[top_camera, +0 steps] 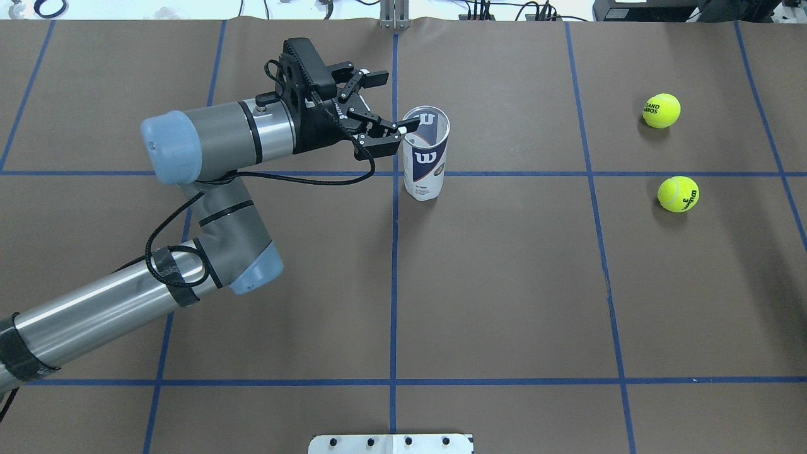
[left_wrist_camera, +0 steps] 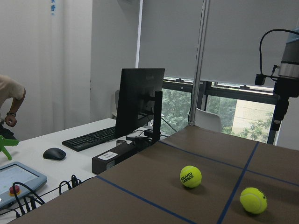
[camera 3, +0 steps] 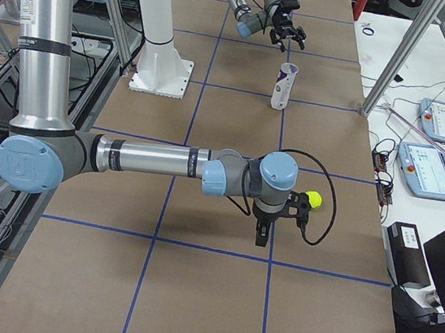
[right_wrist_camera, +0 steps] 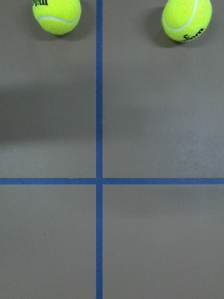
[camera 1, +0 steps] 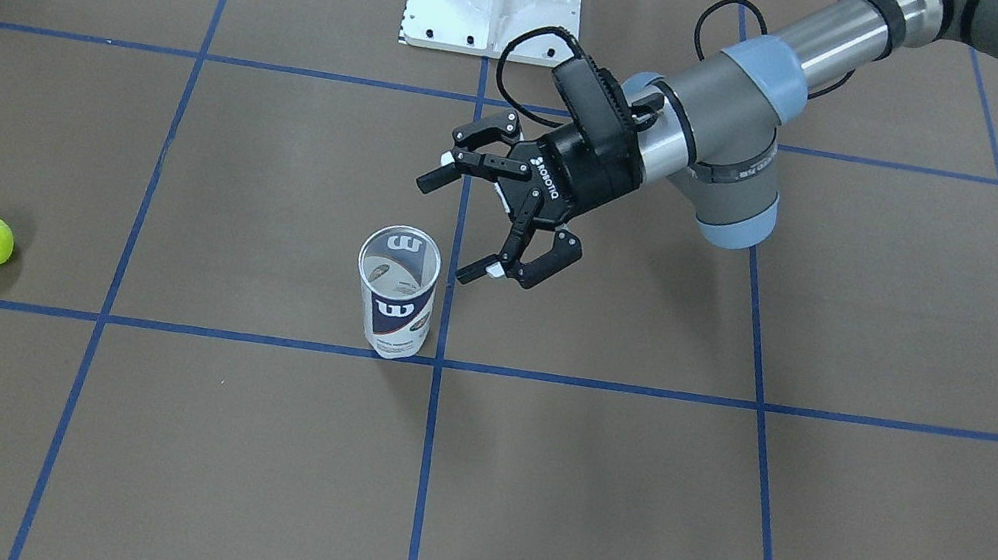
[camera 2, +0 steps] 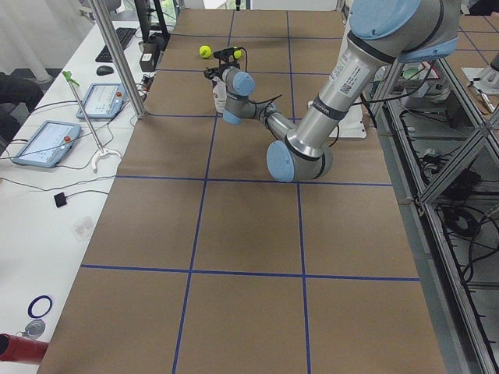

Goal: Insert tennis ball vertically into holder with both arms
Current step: 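Regrasp the upright can near its top with the left gripper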

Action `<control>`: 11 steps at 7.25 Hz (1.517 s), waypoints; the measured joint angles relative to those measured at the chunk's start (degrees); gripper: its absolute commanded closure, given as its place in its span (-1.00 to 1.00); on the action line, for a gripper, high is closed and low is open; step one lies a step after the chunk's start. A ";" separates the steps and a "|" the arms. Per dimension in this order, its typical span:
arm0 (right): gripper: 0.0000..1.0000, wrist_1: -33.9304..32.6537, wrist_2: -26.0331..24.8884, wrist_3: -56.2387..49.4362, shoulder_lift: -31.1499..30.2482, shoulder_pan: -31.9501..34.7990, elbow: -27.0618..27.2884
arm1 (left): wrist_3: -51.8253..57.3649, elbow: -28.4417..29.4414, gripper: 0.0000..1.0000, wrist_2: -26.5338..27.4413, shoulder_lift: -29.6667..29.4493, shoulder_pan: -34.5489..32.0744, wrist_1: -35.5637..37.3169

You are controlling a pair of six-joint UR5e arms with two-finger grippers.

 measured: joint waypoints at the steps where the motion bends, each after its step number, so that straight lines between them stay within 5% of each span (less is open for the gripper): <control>1: -1.00 0.00 0.00 0.00 0.00 0.00 0.00 | 2.21 1.03 -0.98 -1.77 0.28 -0.44 0.11; 11: -1.00 0.00 -0.09 0.09 0.00 0.00 -0.27 | 8.16 8.46 -0.98 -1.89 -1.64 4.67 0.17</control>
